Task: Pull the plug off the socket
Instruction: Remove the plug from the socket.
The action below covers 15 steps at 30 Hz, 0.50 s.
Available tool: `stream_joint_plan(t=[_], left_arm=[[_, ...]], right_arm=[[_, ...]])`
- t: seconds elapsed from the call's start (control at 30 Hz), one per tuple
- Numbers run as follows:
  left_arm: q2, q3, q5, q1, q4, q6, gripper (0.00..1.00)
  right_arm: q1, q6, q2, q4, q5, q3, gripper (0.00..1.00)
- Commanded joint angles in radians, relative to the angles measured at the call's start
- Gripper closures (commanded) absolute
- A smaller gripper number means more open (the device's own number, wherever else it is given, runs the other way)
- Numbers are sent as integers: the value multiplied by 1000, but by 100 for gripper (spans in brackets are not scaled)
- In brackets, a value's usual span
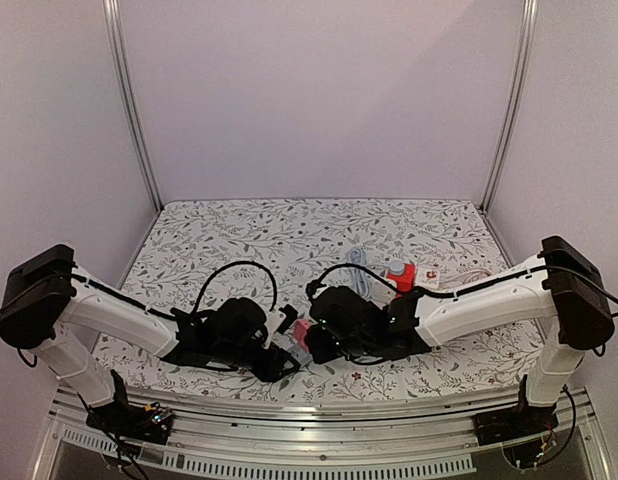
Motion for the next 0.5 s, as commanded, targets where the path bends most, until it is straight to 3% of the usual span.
stream_joint_plan(t=[0.0,0.47], left_arm=[[20,-27,-35,19,-78,-27,89],[22,-15,-35,19,-80,-28,89]], right_arm=[[-35,59,-20,-52,21,-31,100],[111,-91,47,-161,211,82,100]])
